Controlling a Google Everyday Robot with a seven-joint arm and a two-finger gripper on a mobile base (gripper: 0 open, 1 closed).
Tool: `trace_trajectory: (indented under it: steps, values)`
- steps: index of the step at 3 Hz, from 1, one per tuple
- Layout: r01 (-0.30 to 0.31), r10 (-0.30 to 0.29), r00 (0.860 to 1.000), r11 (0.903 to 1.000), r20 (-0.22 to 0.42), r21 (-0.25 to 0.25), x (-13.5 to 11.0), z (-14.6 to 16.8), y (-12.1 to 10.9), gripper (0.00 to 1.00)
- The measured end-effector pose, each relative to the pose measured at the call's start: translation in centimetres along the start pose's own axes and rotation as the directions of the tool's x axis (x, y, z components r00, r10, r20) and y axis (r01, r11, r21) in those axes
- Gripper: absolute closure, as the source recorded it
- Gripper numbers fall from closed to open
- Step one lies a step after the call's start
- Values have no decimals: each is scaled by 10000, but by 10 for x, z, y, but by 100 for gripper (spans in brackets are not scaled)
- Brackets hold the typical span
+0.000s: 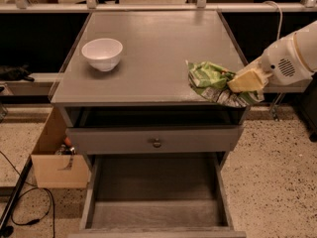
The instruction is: Place green jalapeno chip bag into middle drawer
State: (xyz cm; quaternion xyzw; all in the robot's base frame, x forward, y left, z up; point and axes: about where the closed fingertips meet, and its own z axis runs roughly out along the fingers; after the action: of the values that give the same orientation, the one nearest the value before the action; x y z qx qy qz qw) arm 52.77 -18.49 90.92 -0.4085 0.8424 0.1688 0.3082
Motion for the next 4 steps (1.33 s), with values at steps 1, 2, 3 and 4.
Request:
trace_trajectory:
  steps: [1,2,3,4]
  values:
    - [0,0,10000,10000,1,0,0,0,0,100]
    - [-398,404,9982,9991,445,-130,14,6,13,100]
    - [-618,626,9926,9980,1036,-103,36,9,47,100]
    - [-753,757,9926,9971,945,-73,78,31,84,100]
